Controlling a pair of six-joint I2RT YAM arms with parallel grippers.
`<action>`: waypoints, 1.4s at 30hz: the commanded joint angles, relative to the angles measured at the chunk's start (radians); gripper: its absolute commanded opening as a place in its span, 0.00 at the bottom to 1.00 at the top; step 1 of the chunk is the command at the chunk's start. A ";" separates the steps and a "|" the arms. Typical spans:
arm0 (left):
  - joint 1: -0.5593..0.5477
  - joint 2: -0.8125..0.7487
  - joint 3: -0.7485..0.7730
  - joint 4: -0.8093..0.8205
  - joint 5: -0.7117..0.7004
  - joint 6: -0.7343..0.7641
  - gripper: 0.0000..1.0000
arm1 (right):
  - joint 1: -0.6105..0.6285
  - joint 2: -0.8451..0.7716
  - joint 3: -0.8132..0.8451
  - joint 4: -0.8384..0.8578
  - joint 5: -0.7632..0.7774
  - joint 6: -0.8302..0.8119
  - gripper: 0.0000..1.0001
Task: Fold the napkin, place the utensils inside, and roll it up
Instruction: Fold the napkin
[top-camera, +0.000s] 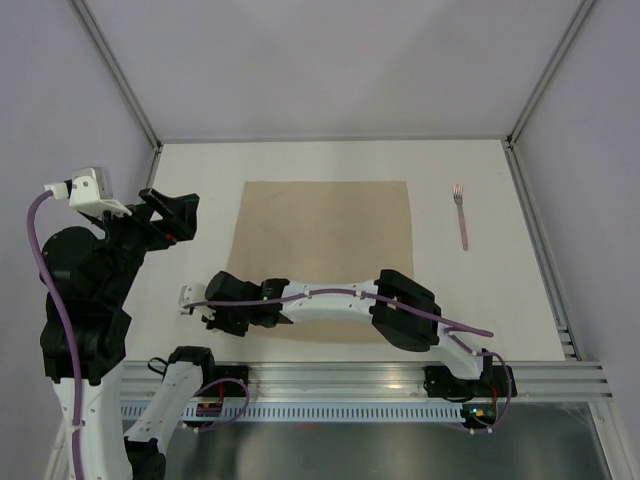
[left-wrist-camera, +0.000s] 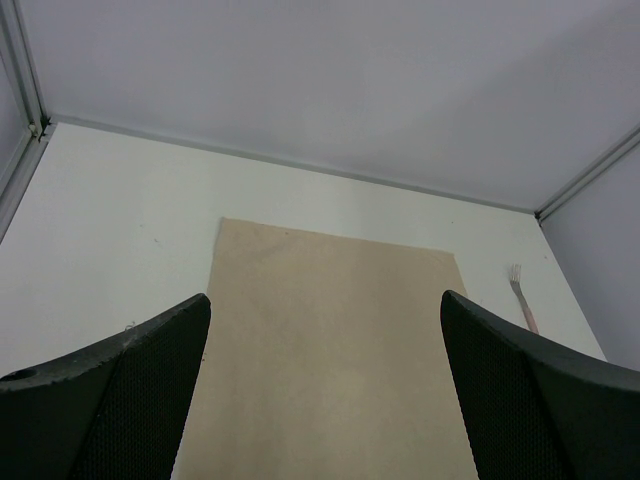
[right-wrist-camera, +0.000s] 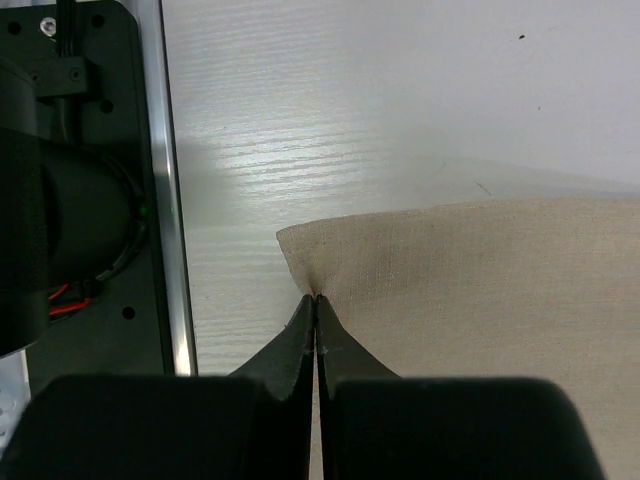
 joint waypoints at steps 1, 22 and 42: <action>0.004 0.006 -0.002 0.005 0.010 0.009 1.00 | -0.002 -0.088 0.038 -0.026 -0.004 0.002 0.01; 0.004 0.030 -0.031 0.049 0.054 -0.011 1.00 | -0.125 -0.227 -0.031 -0.074 -0.025 0.027 0.00; 0.004 0.093 -0.111 0.157 0.140 -0.016 1.00 | -0.490 -0.325 -0.094 -0.084 -0.007 0.013 0.00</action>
